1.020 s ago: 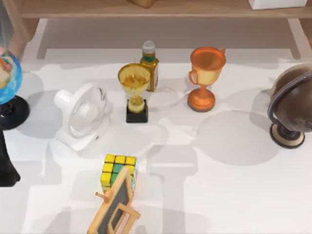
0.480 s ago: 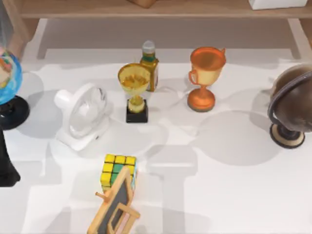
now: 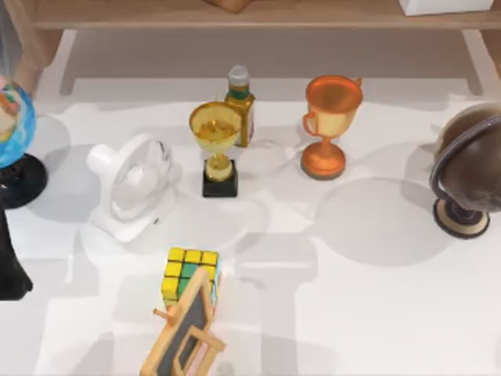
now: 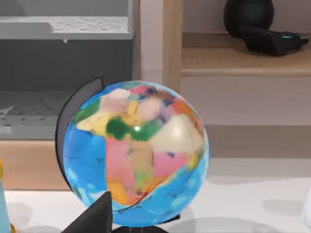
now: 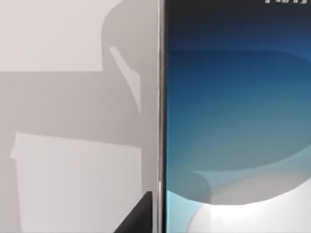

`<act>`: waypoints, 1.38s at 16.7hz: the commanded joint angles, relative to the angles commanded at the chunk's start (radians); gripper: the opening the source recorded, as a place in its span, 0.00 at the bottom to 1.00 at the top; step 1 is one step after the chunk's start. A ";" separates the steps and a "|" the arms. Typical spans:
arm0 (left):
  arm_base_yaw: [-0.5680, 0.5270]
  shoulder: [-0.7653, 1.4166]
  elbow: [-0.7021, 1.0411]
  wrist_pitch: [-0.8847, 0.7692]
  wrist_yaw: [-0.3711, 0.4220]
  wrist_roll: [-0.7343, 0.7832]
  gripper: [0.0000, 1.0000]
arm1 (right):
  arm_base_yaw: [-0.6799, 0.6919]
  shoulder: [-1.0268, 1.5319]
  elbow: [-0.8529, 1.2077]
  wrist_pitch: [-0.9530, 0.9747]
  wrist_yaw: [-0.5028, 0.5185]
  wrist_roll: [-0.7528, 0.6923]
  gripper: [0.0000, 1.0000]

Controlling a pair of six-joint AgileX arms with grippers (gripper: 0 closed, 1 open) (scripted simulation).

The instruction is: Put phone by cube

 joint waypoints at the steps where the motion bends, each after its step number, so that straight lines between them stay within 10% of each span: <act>1: 0.000 0.000 0.000 0.000 0.000 0.000 1.00 | 0.013 -0.017 0.013 -0.016 -0.006 0.003 0.00; 23: 0.000 0.000 0.000 0.000 0.000 0.000 1.00 | 0.780 0.132 0.340 -0.361 -0.396 0.405 0.00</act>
